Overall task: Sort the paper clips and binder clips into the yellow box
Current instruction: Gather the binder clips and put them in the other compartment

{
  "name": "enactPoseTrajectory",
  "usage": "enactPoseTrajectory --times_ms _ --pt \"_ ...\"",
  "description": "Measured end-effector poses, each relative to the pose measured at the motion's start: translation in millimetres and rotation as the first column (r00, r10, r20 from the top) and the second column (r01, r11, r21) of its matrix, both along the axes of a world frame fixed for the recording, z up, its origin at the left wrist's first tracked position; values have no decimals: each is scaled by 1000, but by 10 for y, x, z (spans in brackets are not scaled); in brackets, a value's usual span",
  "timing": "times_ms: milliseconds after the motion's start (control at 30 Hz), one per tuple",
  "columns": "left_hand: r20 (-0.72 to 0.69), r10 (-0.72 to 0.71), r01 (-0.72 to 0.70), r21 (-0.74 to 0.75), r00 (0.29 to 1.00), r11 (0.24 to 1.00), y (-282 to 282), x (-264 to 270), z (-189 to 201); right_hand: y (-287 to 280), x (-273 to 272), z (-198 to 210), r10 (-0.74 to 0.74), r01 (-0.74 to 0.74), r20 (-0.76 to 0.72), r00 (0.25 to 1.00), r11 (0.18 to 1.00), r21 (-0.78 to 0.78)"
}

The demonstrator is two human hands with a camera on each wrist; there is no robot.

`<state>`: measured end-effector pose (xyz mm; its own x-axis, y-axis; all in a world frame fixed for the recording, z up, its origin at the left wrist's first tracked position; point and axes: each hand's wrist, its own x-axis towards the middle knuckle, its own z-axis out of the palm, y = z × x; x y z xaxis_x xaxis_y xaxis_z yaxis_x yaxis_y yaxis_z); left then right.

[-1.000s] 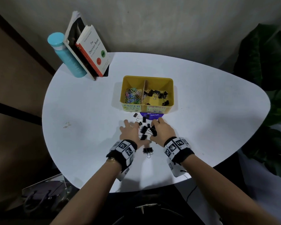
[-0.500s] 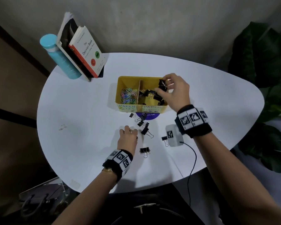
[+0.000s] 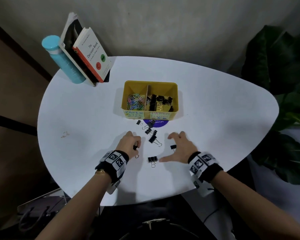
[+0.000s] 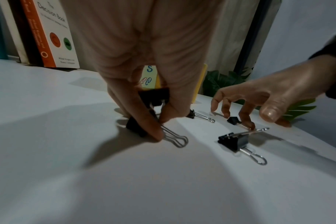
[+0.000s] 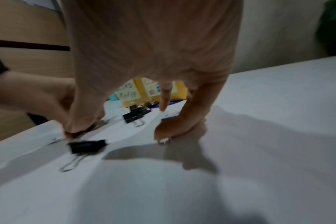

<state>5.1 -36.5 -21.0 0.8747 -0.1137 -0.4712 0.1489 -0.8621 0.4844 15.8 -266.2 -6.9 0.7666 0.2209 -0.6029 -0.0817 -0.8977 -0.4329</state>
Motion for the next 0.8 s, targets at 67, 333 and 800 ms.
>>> enactPoseTrajectory --times_ms 67,333,800 --pt "8 -2 2 -12 1000 1000 20 -15 8 160 -100 -37 23 -22 35 999 1000 -17" --pt "-21 -16 17 62 1000 998 68 0 49 569 -122 -186 247 -238 131 960 968 -81" --pt "-8 -213 210 220 977 953 282 -177 -21 -12 -16 -201 20 -47 179 984 988 144"
